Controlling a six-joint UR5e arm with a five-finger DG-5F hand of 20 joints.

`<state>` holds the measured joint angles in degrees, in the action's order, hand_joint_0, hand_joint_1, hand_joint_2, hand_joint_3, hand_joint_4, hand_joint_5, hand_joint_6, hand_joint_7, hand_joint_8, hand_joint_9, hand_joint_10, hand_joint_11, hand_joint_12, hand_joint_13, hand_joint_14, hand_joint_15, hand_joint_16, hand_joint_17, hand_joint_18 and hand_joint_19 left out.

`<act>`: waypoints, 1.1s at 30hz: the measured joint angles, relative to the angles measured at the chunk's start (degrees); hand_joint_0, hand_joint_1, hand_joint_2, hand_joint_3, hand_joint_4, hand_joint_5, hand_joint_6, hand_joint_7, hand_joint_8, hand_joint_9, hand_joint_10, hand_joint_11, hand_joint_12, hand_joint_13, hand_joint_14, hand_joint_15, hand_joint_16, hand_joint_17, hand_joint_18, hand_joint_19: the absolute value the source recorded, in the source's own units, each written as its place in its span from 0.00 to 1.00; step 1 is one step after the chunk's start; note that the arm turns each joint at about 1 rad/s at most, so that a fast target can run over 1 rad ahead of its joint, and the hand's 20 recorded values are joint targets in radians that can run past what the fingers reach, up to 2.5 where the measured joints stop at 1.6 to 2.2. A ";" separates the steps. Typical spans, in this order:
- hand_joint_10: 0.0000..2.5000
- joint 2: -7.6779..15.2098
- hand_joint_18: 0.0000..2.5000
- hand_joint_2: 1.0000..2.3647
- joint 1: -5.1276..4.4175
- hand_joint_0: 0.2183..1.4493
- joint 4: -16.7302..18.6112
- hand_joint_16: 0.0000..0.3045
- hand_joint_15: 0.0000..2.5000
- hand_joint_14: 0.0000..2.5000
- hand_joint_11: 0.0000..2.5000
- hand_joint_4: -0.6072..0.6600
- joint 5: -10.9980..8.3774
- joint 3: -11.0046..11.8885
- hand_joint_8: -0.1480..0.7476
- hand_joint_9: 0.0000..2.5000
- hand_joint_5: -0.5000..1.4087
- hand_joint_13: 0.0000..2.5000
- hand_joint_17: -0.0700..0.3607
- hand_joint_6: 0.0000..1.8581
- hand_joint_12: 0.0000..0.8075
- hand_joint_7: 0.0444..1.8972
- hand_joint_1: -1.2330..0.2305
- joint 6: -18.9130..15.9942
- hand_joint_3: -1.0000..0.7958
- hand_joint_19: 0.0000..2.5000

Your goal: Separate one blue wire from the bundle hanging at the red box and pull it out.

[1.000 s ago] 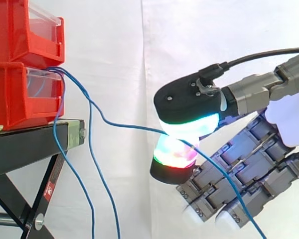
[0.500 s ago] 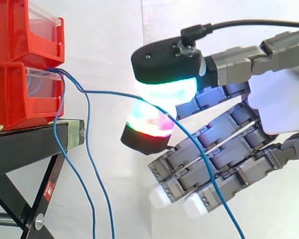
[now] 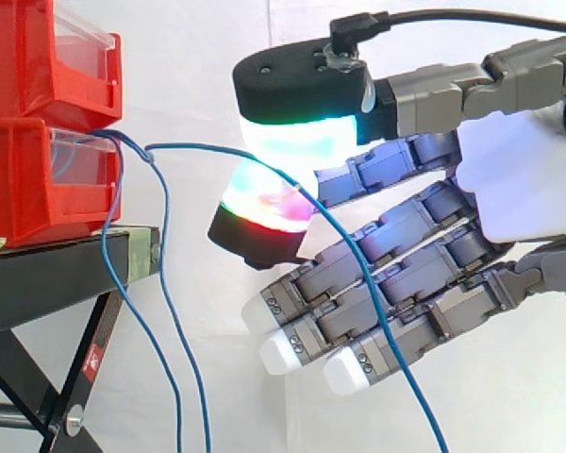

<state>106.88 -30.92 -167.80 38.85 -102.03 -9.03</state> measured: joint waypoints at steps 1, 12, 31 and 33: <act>0.00 0.00 0.28 0.15 0.00 0.27 0.01 0.23 0.09 0.00 0.03 0.37 0.00 0.00 0.57 0.22 0.23 0.19 0.53 0.48 0.60 0.61 0.26 0.00 0.53 0.08; 0.00 0.00 0.28 0.15 -0.01 0.27 0.06 0.23 0.09 0.00 0.03 0.37 0.00 -0.01 0.57 0.22 0.23 0.19 0.53 0.48 0.60 0.62 0.25 0.03 0.53 0.09; 0.00 0.00 0.27 0.16 -0.01 0.27 0.07 0.23 0.09 0.00 0.03 0.37 0.03 0.00 0.57 0.22 0.23 0.19 0.53 0.47 0.60 0.62 0.26 0.02 0.53 0.08; 0.00 0.00 0.27 0.16 -0.01 0.27 0.09 0.23 0.09 0.00 0.03 0.37 0.03 0.00 0.57 0.22 0.23 0.19 0.53 0.47 0.60 0.62 0.26 0.01 0.53 0.08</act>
<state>106.88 -30.93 -167.72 38.88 -102.04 -9.02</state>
